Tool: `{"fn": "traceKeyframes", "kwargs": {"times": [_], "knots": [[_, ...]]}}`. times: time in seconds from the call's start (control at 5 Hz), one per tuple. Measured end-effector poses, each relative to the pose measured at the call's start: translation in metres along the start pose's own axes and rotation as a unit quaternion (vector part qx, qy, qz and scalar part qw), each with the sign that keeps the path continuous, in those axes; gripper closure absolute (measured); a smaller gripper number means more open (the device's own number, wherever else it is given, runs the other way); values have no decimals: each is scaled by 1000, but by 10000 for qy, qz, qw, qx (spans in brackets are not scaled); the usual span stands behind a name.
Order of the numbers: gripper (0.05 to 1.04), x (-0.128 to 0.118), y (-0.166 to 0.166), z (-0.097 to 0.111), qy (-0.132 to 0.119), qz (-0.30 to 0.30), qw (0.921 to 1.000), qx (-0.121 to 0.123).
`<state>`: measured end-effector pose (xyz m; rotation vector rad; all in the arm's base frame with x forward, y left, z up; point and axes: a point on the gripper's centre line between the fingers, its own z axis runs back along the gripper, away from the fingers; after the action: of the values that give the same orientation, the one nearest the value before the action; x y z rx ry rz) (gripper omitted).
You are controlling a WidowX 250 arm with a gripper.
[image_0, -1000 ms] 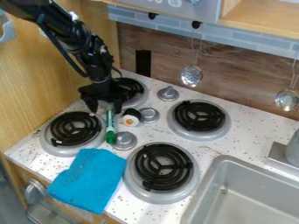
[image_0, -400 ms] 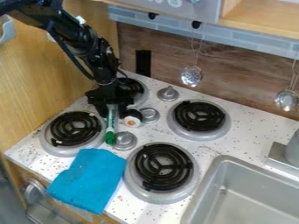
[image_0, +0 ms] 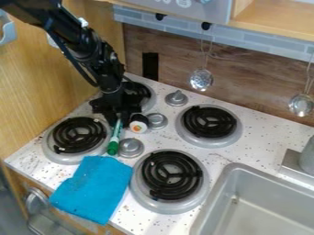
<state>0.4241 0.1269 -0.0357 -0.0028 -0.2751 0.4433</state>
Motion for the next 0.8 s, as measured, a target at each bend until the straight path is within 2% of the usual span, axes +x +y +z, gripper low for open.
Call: {"fn": "traceKeyframes", "kwargs": {"times": [0.2, 0.4, 0.6, 0.8], "knots": [[692, -1, 0, 0, -26, 3, 10000, 23], [692, -1, -2, 12, -133, -82, 9998, 122], [692, 9, -3, 32, -354, -110, 9993, 100], [692, 11, -6, 43, -364, -132, 9992, 20]]}}
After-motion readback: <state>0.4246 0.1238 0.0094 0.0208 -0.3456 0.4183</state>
